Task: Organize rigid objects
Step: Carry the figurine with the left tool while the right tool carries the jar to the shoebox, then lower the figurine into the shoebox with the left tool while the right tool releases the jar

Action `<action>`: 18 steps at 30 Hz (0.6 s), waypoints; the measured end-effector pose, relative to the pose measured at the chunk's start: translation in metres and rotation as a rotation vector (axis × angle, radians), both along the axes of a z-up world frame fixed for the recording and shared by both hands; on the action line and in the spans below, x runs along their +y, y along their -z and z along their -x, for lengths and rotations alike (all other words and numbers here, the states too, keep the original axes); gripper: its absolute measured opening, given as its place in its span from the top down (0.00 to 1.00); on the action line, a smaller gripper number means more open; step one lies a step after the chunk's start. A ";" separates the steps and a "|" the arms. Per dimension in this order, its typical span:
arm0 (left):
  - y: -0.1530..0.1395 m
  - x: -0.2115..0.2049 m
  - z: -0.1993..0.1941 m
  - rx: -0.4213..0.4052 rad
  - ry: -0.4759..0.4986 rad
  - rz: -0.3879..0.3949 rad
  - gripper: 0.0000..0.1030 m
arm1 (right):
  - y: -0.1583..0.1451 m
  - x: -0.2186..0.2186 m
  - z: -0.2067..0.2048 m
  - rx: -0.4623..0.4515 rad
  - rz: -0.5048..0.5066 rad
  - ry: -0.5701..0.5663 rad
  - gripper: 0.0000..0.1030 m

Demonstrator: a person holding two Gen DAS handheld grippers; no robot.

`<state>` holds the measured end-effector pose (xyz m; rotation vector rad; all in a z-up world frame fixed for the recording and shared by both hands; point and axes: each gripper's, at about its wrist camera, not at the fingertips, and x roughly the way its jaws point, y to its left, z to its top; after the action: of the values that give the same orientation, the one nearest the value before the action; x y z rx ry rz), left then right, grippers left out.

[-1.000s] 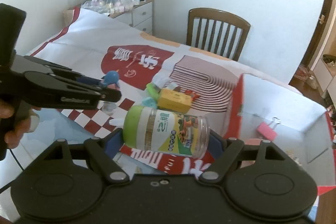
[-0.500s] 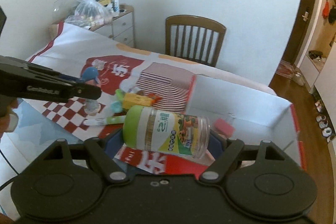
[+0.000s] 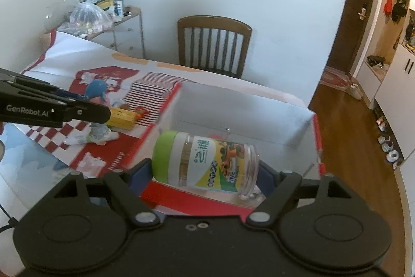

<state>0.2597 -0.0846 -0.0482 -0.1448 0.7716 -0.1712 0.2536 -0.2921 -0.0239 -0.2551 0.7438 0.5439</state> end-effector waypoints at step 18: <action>0.042 -0.086 -0.072 0.091 0.044 -0.092 0.71 | 0.035 -0.063 -0.052 0.046 0.031 0.031 0.21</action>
<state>0.3321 -0.1703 -0.0898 -0.0488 0.8725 -0.1710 0.3056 -0.3550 -0.0587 -0.2602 0.8001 0.5110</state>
